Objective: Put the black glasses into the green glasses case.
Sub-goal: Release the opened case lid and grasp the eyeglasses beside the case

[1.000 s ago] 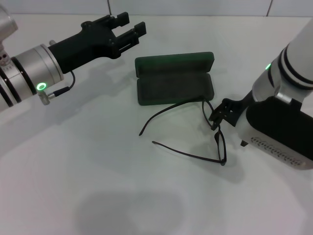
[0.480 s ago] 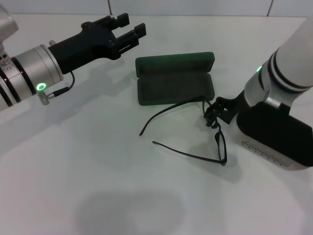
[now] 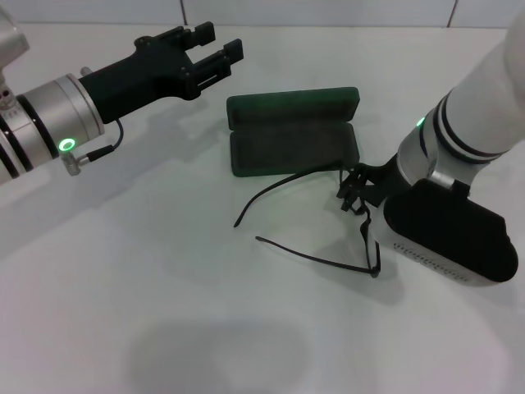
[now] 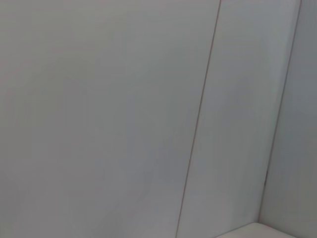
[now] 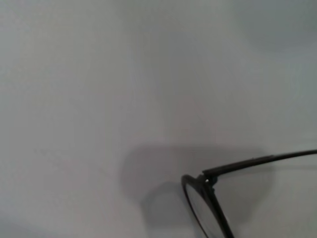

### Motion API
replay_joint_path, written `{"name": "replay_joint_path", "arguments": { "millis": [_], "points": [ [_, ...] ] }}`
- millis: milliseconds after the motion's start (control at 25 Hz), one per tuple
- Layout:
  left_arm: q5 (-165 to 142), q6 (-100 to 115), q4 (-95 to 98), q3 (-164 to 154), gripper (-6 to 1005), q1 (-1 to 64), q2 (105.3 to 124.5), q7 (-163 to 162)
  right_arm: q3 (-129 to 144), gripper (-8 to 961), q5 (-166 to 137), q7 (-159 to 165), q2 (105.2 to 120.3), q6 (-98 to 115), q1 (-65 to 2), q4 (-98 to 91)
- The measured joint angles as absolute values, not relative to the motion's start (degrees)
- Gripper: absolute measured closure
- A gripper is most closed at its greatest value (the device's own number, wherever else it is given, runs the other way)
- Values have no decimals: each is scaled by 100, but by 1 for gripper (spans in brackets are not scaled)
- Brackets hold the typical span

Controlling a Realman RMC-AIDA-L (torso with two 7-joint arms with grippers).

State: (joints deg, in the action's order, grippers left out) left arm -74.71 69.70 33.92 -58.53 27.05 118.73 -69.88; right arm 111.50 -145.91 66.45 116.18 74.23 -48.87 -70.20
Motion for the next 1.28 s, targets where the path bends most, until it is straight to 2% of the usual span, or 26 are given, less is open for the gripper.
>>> {"name": "replay_joint_path", "arguments": {
  "millis": [320,960,1160,1280],
  "points": [
    [-7471,6969,3392,-5853,425,2707,11874,-6943,11447,355,-14570,6693,11618,7162,-4893,-6970],
    [-7471,7002,3392,-5863,426,2698,11874,-6952,11668,408,-14598,6697,11618,6762,-4847,-6796],
    [-7471,7005,3392,-5862,427,2698,11882,-6953,11641,549,-14599,6697,11618,6738,-4819,-6786],
    [-7471,7006,3392,-5862,428,2695,11884,-6959,11617,586,-14599,6697,11618,6738,-4785,-6814]
  ]
}}
